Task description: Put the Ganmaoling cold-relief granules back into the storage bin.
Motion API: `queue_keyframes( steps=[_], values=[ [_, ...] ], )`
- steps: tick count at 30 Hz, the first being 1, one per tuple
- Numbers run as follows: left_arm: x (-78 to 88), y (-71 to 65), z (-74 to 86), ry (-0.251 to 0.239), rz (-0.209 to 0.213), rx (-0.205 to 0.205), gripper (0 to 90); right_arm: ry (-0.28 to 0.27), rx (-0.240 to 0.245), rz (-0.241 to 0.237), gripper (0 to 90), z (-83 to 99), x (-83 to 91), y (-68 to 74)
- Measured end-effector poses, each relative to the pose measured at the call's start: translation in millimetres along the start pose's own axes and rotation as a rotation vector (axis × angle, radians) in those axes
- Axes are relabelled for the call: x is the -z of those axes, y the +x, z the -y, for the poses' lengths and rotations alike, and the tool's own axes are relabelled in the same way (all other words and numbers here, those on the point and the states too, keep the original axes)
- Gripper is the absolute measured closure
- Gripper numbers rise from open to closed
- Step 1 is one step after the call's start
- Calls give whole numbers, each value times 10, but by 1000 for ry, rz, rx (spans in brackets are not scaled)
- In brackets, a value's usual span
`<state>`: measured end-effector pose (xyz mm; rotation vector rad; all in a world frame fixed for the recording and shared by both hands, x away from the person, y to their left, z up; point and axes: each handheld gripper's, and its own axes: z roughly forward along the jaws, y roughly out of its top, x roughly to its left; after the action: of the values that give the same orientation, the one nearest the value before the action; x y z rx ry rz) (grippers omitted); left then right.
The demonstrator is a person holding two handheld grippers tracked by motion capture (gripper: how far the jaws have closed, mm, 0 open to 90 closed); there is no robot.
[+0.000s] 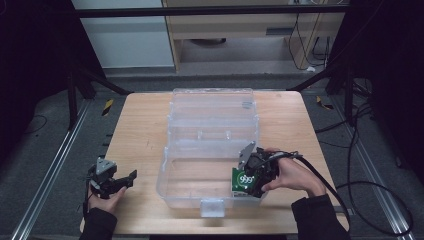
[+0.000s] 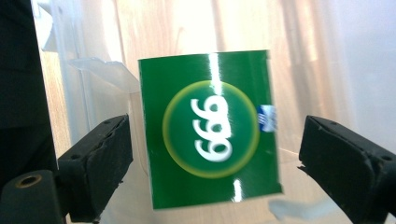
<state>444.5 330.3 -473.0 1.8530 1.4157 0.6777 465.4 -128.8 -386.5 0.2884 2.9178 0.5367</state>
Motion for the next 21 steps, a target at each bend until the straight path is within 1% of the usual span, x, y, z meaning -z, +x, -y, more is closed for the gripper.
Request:
queue_keyframes(
  steps=[2, 3, 4, 6, 8, 10, 12, 14, 17, 21],
  values=[
    [1, -1, 0, 0, 1, 0, 197, -28, -10, 22, 86, 28, 82, -2],
    [1, 0, 0, 0, 1, 0, 198, -52, -17, 37, 69, 48, 134, -5],
    [1, -1, 0, 0, 2, 0, 199, -64, -23, 44, 69, 63, 168, -6],
    [1, 0, 1, 1, 3, -1, 203, -107, -46, 51, 61, 123, 253, -10],
    [-1, 0, 1, 1, 3, -1, 205, -149, -82, 65, 65, 204, 328, -16],
    [-1, -3, 1, 3, 3, -2, 207, -177, -119, 95, 60, 299, 385, -22],
    [0, -4, 0, 2, 3, -2, 208, -204, -166, 122, 55, 400, 433, -27],
    [-1, -4, 0, 2, 2, -1, 209, -245, -216, 148, 52, 506, 471, -28],
    [-2, -7, 0, 2, 1, -3, 208, -299, -284, 176, 44, 663, 506, -30],
    [-5, -9, 0, 4, 1, -4, 209, -337, -353, 220, 30, 834, 496, -17]
  ],
)
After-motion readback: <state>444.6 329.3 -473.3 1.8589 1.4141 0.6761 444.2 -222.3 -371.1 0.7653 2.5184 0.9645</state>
